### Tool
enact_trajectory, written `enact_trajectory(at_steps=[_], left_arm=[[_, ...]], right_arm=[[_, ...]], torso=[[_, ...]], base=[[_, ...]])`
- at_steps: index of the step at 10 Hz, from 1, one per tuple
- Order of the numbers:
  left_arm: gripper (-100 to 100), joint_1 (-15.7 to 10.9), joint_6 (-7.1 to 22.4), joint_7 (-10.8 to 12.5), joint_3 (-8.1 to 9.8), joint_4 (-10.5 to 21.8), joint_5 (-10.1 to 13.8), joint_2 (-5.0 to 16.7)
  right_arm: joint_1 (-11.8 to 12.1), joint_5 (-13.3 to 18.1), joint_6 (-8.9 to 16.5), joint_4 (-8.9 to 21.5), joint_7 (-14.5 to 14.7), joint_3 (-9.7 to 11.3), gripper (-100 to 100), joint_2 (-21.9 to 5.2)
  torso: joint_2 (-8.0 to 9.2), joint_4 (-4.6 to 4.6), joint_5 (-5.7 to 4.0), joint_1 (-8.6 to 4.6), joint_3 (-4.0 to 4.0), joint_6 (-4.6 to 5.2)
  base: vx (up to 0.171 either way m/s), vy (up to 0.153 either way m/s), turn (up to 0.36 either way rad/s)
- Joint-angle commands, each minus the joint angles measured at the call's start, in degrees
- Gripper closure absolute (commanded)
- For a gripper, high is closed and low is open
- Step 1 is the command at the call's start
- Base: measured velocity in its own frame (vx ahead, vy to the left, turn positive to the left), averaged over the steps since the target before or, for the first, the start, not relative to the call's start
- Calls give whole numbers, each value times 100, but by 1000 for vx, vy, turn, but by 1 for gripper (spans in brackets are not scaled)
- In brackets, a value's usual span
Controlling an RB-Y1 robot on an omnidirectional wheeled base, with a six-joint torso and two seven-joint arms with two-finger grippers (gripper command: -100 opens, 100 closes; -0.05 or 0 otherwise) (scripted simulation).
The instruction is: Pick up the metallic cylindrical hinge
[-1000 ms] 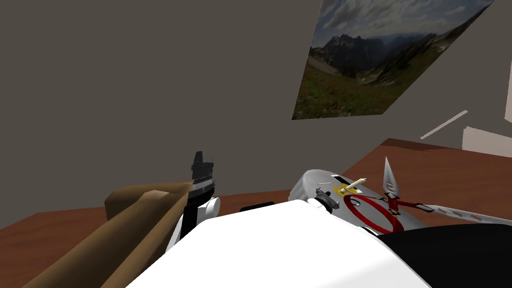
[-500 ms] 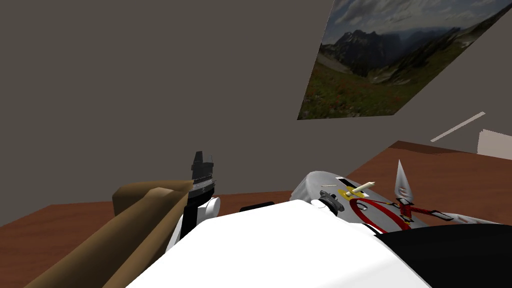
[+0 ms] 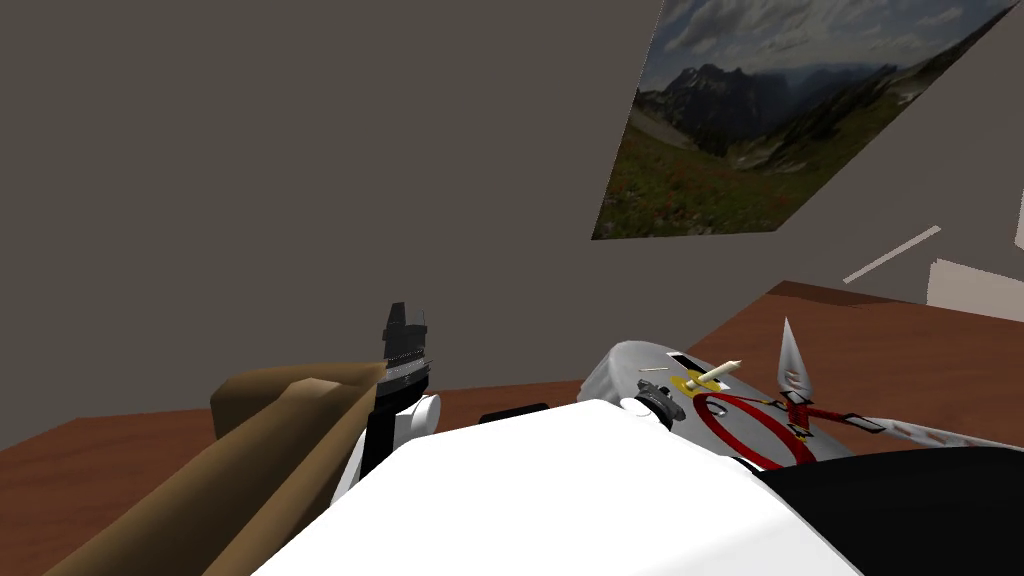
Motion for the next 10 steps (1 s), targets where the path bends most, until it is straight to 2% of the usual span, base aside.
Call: enact_trajectory(at_steps=[1, 2, 3, 4, 5, 7, 8, 10], left_arm=[[0, 0, 0, 0, 0, 0, 0, 0], [0, 0, 0, 0, 1, 0, 0, 1], [0, 0, 0, 0, 0, 0, 0, 0], [0, -1, 0, 0, -1, 0, 0, 0], [0, -1, 0, 0, -1, 0, 0, 0], [0, -1, 0, 0, -1, 0, 0, -1], [0, -1, 0, 0, -1, 0, 0, -1], [0, -1, 0, 0, -1, 0, 0, 0]], right_arm=[[-173, 123, 195, -63, 239, 134, 100, 286], [-258, 179, 312, -211, 377, 198, 100, 493], [-258, 179, 312, 194, 210, 198, 100, 572], [-258, 179, 312, -6, 287, 198, 100, 572], [-258, 179, 312, -8, 333, 198, 100, 572], [-258, 179, 312, -211, 485, 198, 100, 572], [-343, 236, 428, -346, 654, 261, 100, 817], [-343, 236, 428, -358, 730, 261, 100, 817]], torso=[[0, 0, 0, 0, 0, 0], [1, -2, -8, -21, -1, 1], [-3, -5, -14, -47, -4, 4], [13, -26, -46, -59, -6, 30], [16, -35, -63, -65, -10, 38], [9, -43, -69, -57, -17, 40], [5, -43, -68, -55, -19, 38], [8, -43, -74, -84, -17, 41]], base=[[-23, -121, -350], [-27, -141, -338], [-30, -113, -17], [-27, -51, 25], [-16, -2, -15], [-7, 14, -13], [-20, -59, -239], [-8, -49, -36]])
